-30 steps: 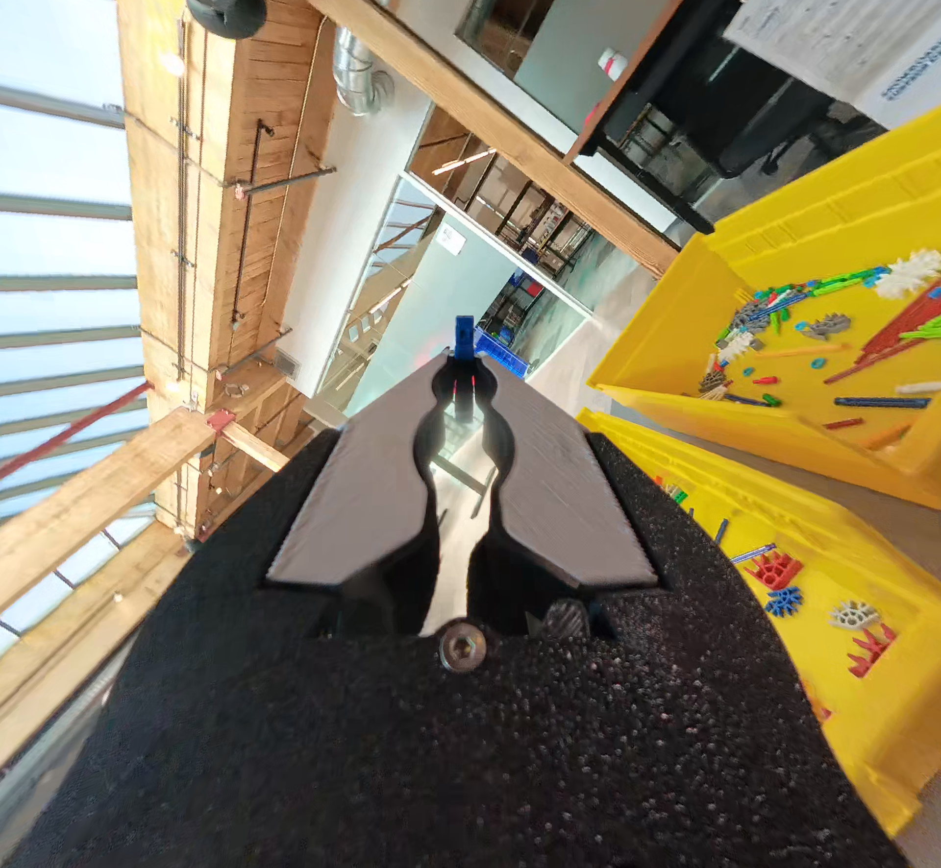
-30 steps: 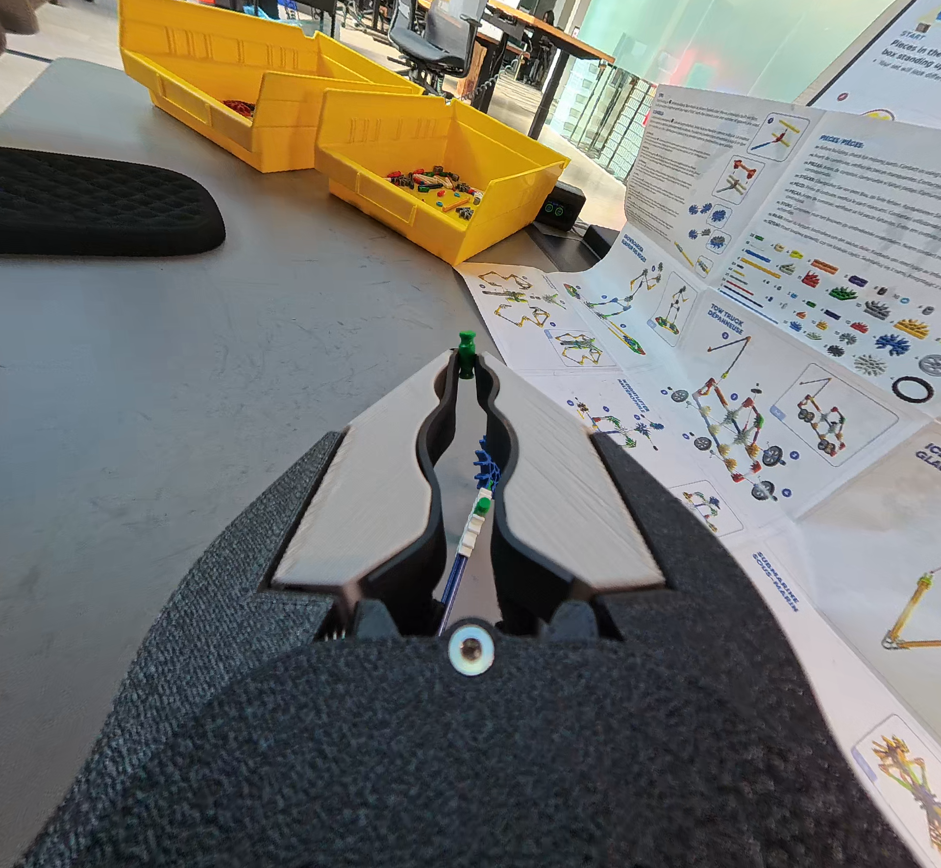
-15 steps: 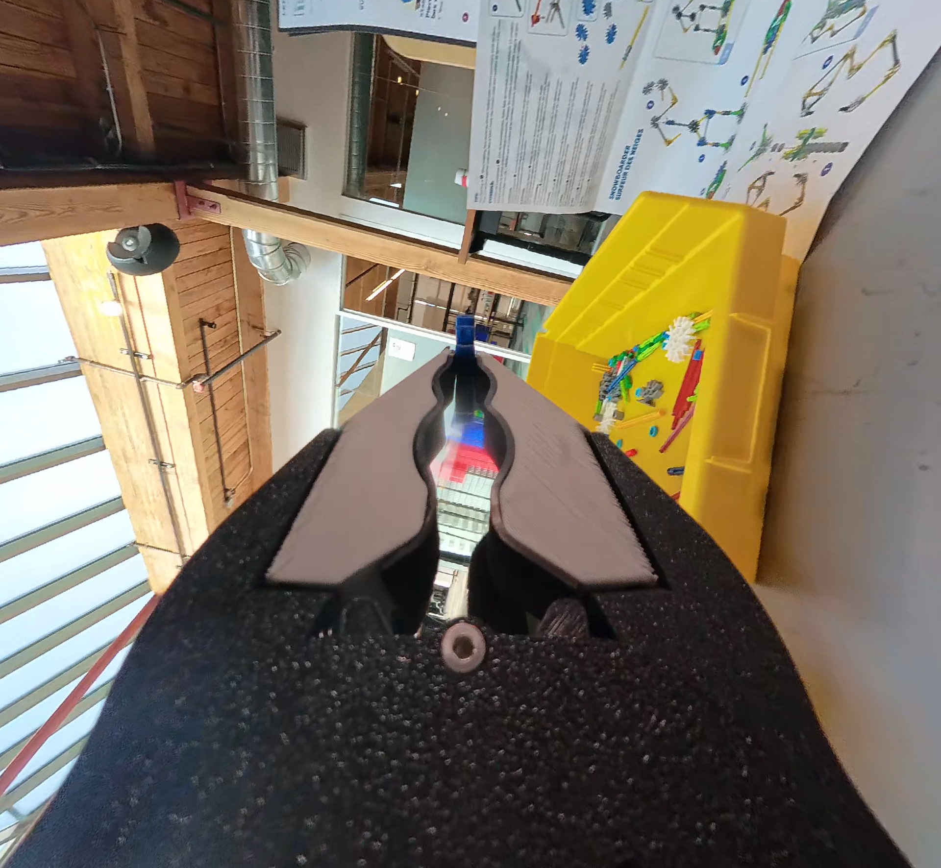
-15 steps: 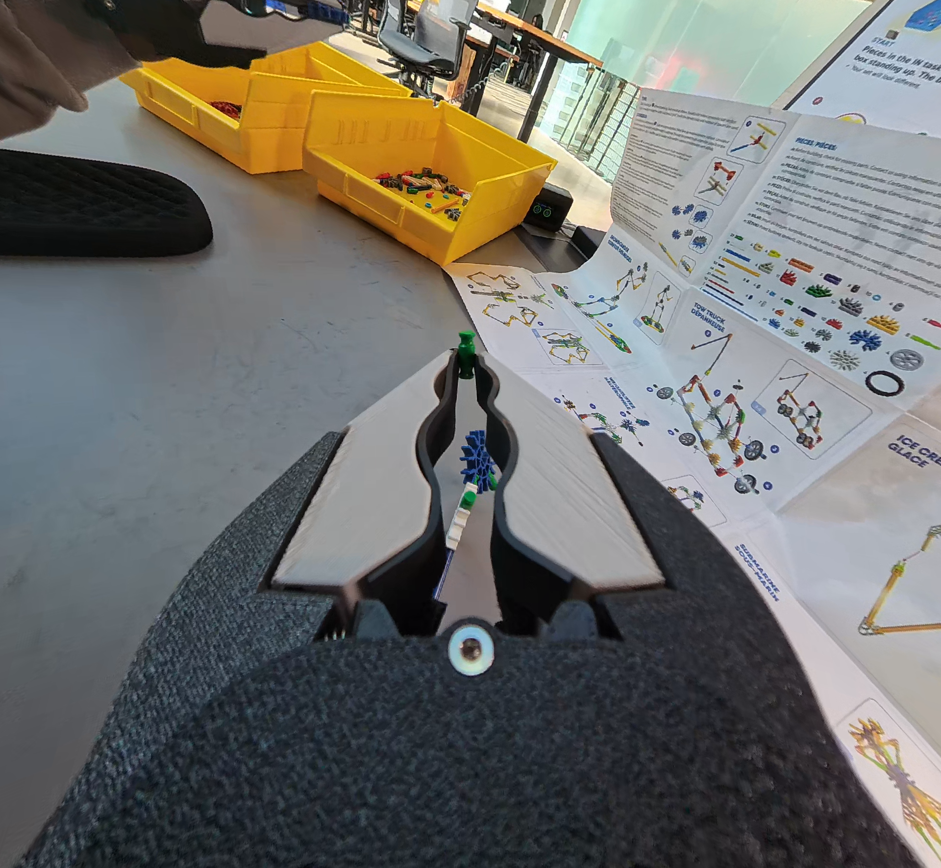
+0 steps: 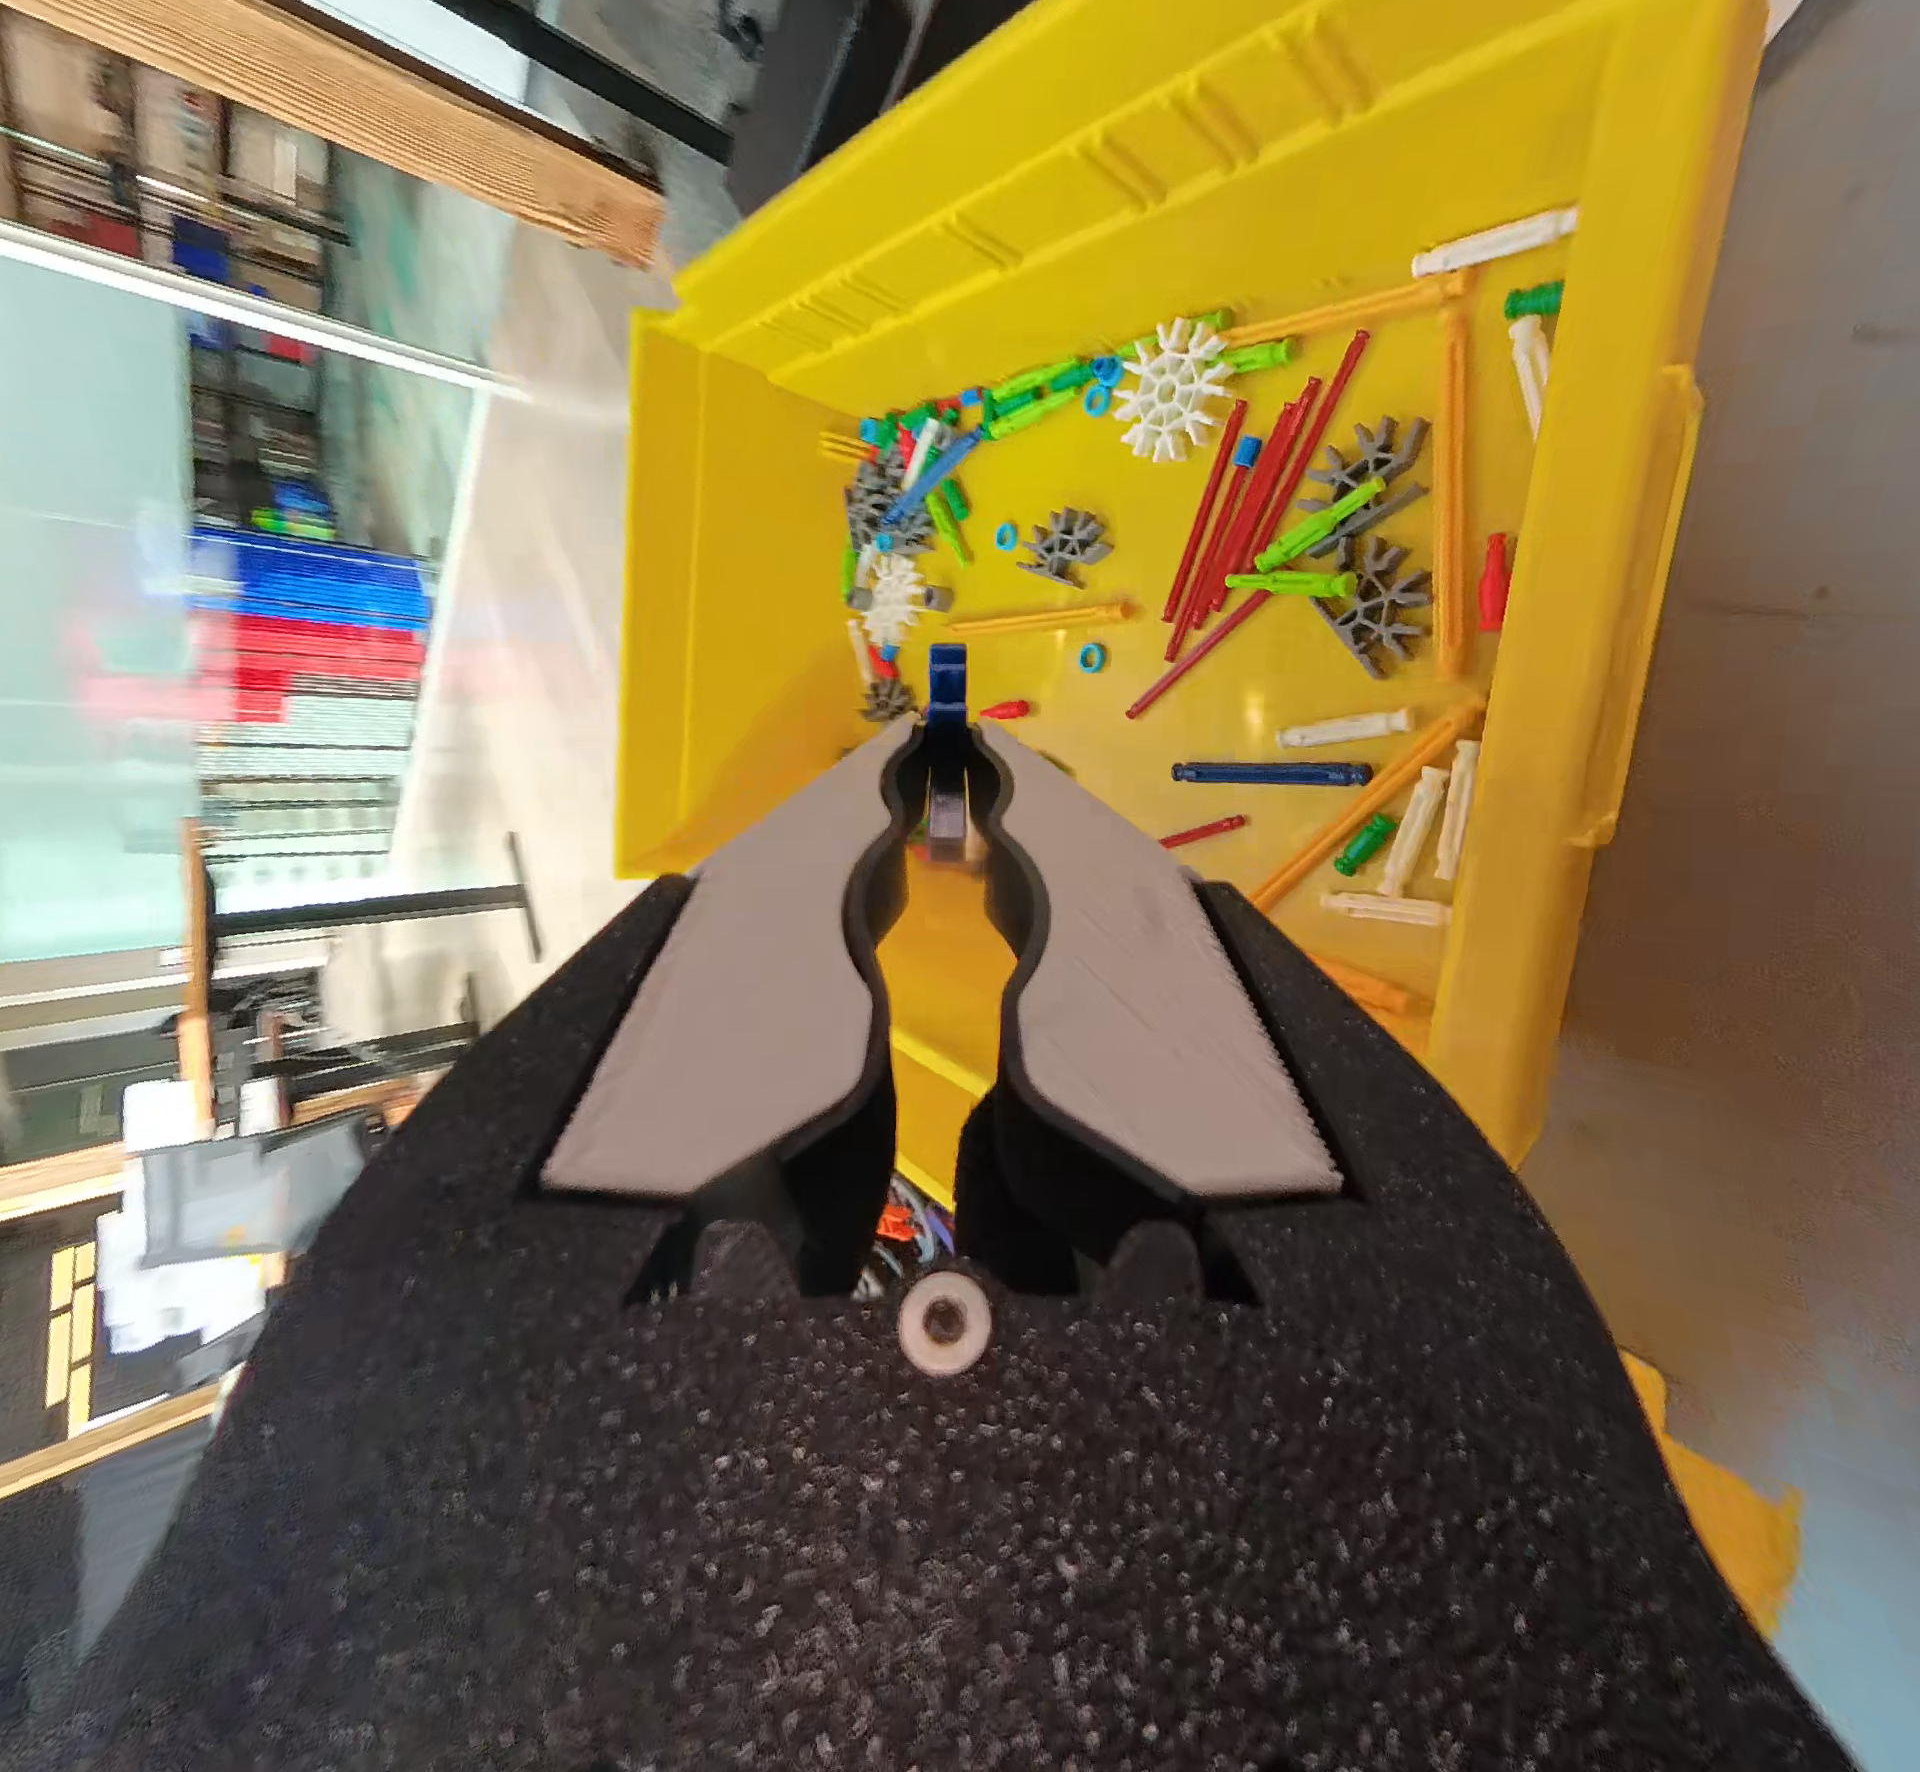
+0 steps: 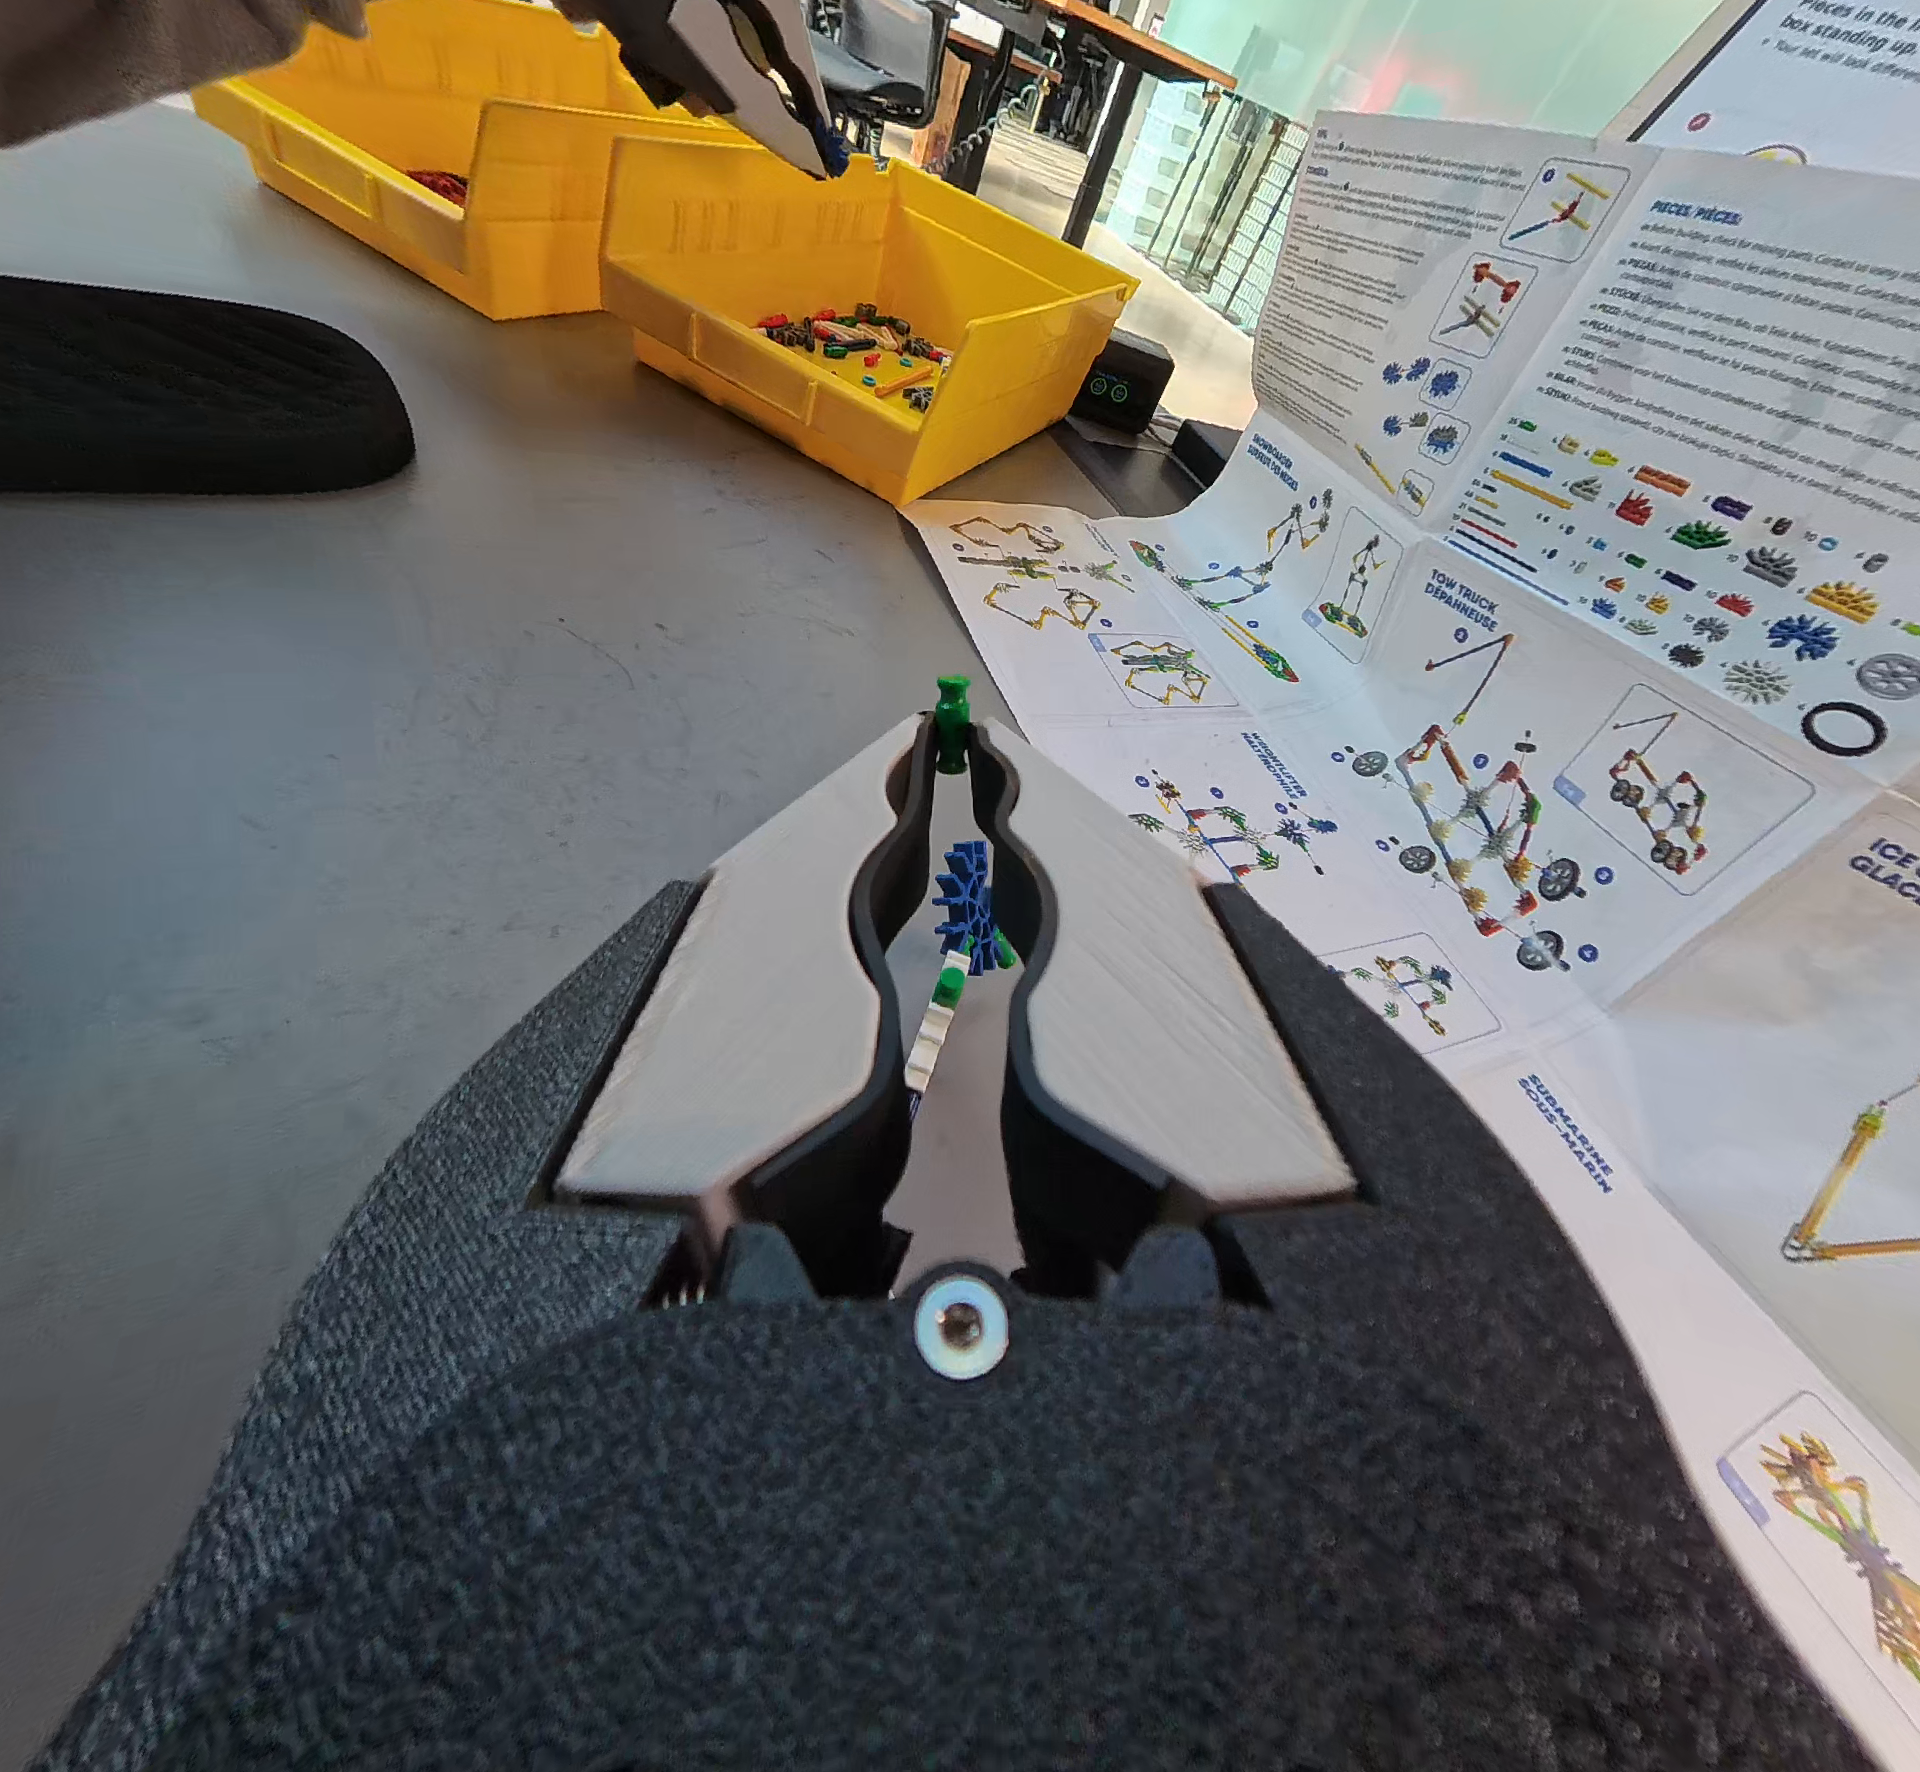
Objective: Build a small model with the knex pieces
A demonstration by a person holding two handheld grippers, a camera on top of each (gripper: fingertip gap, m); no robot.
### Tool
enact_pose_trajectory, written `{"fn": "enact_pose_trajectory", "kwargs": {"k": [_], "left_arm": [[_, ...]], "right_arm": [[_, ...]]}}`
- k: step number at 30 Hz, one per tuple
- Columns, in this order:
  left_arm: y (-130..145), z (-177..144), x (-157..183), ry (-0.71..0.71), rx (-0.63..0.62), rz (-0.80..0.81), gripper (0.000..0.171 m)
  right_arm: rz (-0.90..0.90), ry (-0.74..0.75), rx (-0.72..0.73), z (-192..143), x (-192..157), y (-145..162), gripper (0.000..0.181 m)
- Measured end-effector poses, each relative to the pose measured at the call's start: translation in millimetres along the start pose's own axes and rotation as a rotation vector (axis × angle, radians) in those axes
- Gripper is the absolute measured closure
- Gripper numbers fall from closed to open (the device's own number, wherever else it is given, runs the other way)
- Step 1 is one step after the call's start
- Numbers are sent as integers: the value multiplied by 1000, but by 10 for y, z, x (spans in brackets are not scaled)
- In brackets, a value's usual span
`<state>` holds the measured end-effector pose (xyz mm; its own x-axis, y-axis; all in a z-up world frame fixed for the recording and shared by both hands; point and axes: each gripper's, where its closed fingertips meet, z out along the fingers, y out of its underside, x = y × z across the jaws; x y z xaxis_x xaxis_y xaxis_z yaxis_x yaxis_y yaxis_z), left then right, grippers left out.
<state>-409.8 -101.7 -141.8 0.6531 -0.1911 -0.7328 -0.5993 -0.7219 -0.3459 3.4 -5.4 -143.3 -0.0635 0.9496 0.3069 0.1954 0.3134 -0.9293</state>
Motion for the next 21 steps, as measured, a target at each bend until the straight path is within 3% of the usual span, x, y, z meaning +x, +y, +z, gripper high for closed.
{"fn": "enact_pose_trajectory", "kwargs": {"k": [5, 13, 18, 21], "left_arm": [[-12, 103, 344, 529, -52, -81, 165], [-104, 233, 1037, 987, -263, 68, 165], [-56, 402, 1146, 1138, -366, 31, 166], [121, 760, 807, 959, -419, 21, 166]], "right_arm": [[5, 7, -9, 12, 21, 33, 177], [50, 20, -31, 34, 107, 155, 177], [72, 37, -47, 26, 170, 231, 177], [89, 40, -52, 25, 205, 271, 177]]}}
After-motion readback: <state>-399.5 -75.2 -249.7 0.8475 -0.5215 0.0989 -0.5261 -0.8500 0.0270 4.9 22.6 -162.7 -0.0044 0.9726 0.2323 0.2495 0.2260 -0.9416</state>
